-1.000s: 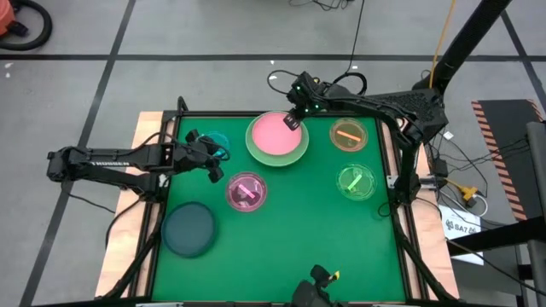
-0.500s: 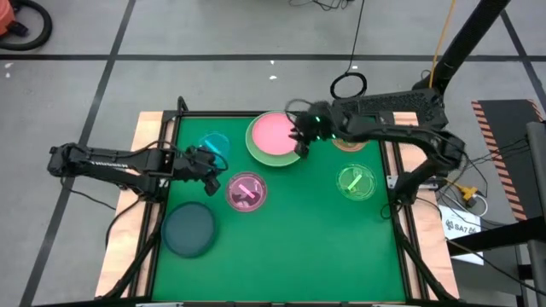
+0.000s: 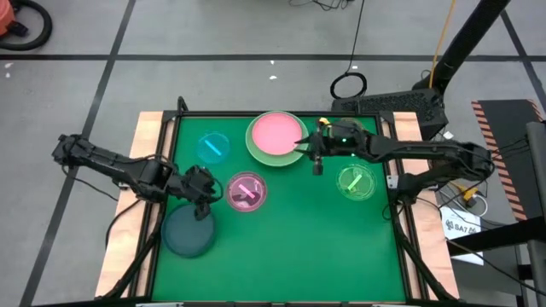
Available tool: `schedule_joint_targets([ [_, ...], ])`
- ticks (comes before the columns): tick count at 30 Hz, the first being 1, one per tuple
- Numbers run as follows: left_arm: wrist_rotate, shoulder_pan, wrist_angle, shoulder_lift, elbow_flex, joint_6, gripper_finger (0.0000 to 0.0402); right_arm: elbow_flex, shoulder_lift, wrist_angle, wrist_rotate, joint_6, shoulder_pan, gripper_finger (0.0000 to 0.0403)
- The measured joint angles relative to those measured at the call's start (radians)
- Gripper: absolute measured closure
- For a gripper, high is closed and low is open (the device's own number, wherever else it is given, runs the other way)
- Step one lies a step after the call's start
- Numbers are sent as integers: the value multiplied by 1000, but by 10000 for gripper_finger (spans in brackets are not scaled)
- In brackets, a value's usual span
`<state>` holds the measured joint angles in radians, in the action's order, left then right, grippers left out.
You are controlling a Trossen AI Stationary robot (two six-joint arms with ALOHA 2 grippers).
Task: Stack plastic plates
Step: Stack the dark blue plate on top of the pink plate
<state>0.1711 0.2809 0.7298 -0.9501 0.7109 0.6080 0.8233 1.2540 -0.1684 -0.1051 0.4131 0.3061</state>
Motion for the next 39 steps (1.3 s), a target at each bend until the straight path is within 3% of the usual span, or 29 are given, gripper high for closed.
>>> schedule_joint_targets([
  [11,-18,134,106,-140,0,45,252,-21,-151,1,-30,18,-23,303],
  [18,-18,135,228,-185,0,9,252,-25,-163,38,-28,13,-34,303],
  [39,-14,121,262,-215,0,-158,252,-24,-205,136,-27,-7,-32,303],
])
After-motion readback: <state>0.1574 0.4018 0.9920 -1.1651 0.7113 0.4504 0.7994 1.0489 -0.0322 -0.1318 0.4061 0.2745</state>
